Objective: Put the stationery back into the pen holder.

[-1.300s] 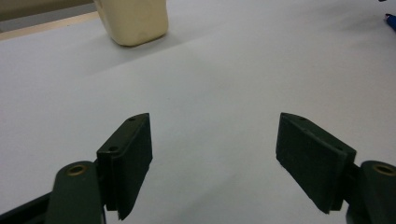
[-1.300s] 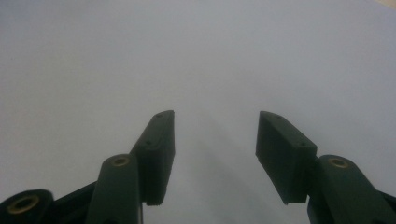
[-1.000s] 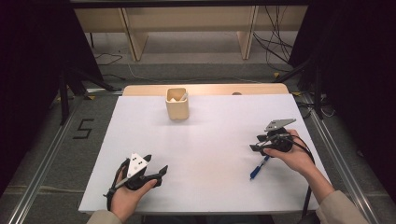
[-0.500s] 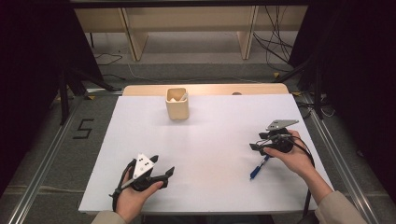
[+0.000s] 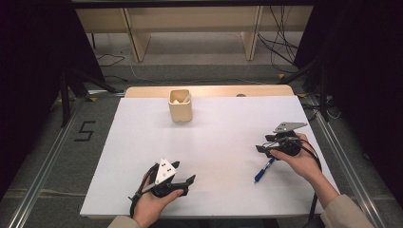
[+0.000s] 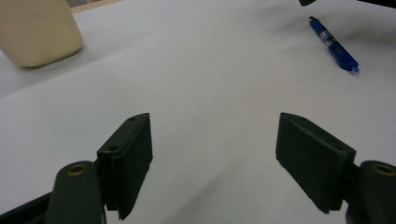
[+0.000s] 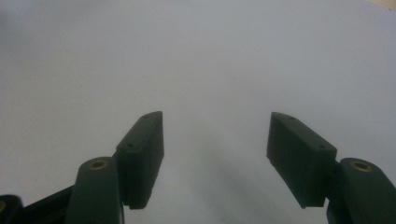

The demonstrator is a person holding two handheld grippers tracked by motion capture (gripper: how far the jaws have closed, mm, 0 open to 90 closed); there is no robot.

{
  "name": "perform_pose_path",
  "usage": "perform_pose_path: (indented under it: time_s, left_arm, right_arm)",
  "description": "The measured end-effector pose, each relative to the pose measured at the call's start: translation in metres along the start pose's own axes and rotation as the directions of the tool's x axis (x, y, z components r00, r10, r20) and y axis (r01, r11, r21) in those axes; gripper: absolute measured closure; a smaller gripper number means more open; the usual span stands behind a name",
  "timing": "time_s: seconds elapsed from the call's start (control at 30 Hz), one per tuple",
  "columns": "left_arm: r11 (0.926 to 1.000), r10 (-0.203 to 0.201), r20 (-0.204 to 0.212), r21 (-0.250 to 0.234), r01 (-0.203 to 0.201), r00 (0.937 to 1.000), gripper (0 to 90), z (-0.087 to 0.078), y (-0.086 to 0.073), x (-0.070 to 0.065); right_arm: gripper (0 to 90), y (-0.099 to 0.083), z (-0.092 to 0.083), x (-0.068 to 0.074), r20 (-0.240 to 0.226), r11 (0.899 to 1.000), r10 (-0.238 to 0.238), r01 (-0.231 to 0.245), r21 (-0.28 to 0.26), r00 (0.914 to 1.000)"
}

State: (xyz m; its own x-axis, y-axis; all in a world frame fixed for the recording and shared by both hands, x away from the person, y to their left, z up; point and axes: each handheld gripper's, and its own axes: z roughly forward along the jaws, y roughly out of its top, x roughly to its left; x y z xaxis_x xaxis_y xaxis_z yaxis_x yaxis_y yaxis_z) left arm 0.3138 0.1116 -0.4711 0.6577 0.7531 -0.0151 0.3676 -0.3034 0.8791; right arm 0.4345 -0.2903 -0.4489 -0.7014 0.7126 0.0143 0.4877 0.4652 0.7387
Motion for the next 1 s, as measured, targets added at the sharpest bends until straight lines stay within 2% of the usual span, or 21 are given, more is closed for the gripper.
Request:
perform_pose_path:
  time_s: [0.27, 0.37, 0.43, 0.47, 0.53, 0.57, 0.6, 0.63, 0.67, 0.77, 0.83, 1.0]
  left_arm:
    - [1.0000, 0.008, 0.019, 0.005, -0.008, 0.9998, 27.3, 0.007, 0.001, -0.008]
    - [0.9997, 0.023, 0.028, 0.011, -0.023, 0.9994, 27.3, 0.009, 0.002, -0.010]
    - [0.9997, 0.022, 0.027, 0.011, -0.023, 0.9994, 27.3, 0.009, 0.002, -0.011]
    - [0.9997, 0.022, 0.026, 0.012, -0.022, 0.9994, 27.3, 0.009, 0.002, -0.010]
    - [0.9999, 0.015, 0.022, 0.007, -0.015, 0.9996, 27.3, 0.008, 0.001, -0.010]
    - [0.9998, 0.018, 0.020, 0.008, -0.018, 0.9996, 27.3, 0.008, 0.001, -0.009]
    - [0.9998, 0.017, 0.021, 0.008, -0.017, 0.9996, 27.3, 0.007, 0.001, -0.008]
    - [0.9998, 0.016, 0.019, 0.010, -0.017, 0.9997, 27.3, 0.007, 0.001, -0.008]
    - [0.9999, 0.014, 0.016, 0.010, -0.014, 0.9998, 27.3, 0.007, 0.000, -0.007]
    - [0.9999, 0.008, 0.016, 0.011, -0.008, 0.9998, 27.3, 0.007, 0.000, -0.006]
    - [0.9999, 0.008, 0.015, 0.010, -0.008, 0.9999, 27.3, 0.006, -0.001, -0.006]
    - [0.9999, 0.008, 0.007, 0.011, -0.009, 0.9999, 27.3, 0.005, -0.001, -0.004]
  right_arm:
    - [35.2, -0.002, -0.001, 0.001, 0.001, 1.000, 0.009, -0.009, 0.001, 1.0000]
    - [36.8, -0.003, -0.001, 0.001, -0.002, 1.000, 0.003, -0.003, 0.003, 1.0000]
    - [42.5, -0.005, -0.003, 0.001, -0.006, 1.000, 0.001, -0.001, 0.000, 1.0000]
    - [42.5, -0.005, -0.003, 0.001, -0.006, 1.000, 0.001, -0.001, 0.000, 1.0000]
    - [51.6, -0.006, -0.005, 0.001, -0.012, 1.000, 0.000, 0.000, -0.003, 0.9999]
    - [61.4, -0.009, -0.009, 0.003, -0.021, 1.000, 0.002, -0.002, -0.003, 0.9998]
    - [65.4, -0.009, -0.011, 0.004, -0.022, 1.000, -0.005, 0.005, -0.008, 0.9997]
    - [65.4, -0.009, -0.011, 0.004, -0.022, 1.000, -0.005, 0.005, -0.008, 0.9997]
    - [75.0, -0.012, -0.014, 0.007, -0.032, 1.000, -0.014, 0.014, -0.010, 0.9994]
    - [85.1, -0.017, -0.019, 0.013, -0.054, 1.000, -0.023, 0.023, 0.007, 0.9983]
    - [89.8, -0.021, -0.022, 0.016, -0.073, 0.999, -0.031, 0.033, 0.026, 0.9968]
    - [90.0, -0.032, -0.027, 0.026, -0.116, 0.996, -0.042, 0.051, 0.076, 0.9924]
